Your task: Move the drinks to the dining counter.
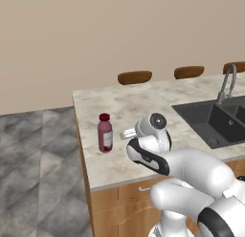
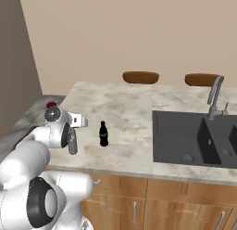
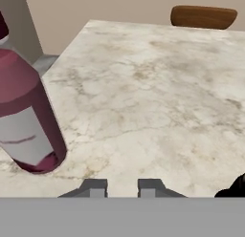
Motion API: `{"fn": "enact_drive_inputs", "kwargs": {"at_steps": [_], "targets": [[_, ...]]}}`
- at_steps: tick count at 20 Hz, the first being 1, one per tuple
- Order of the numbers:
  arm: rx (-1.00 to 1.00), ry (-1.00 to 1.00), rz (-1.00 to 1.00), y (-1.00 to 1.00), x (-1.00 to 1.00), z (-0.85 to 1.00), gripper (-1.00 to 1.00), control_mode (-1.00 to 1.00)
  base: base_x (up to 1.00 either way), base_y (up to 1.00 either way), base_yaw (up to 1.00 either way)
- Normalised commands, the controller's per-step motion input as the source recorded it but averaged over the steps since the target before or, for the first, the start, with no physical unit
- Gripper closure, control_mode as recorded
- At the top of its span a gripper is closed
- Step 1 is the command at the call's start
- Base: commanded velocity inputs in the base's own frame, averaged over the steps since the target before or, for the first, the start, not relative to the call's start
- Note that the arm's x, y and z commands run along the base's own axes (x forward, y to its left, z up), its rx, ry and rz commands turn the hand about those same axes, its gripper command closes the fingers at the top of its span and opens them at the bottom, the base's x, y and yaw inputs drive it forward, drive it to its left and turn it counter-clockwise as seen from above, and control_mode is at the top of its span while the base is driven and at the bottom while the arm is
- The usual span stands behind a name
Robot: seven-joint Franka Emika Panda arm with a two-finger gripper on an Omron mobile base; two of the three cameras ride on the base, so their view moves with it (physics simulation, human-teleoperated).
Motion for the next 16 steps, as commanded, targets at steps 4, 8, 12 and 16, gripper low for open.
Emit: {"fn": "enact_drive_inputs", "kwargs": {"at_steps": [4,8,12,16], "targets": [[0.0,-0.08,0.0,0.0,-0.12,0.03,-1.0,-1.0,0.0,0.0,0.0],[0.0,-0.07,0.0,0.0,-0.17,0.19,-1.0,-1.0,0.0,0.0,0.0],[0.0,-0.05,0.0,0.0,-0.31,0.42,-1.0,-1.0,0.0,0.0,0.0],[0.01,-0.05,0.0,0.0,-0.9,0.51,-1.0,-1.0,0.0,0.0,0.0]]}}
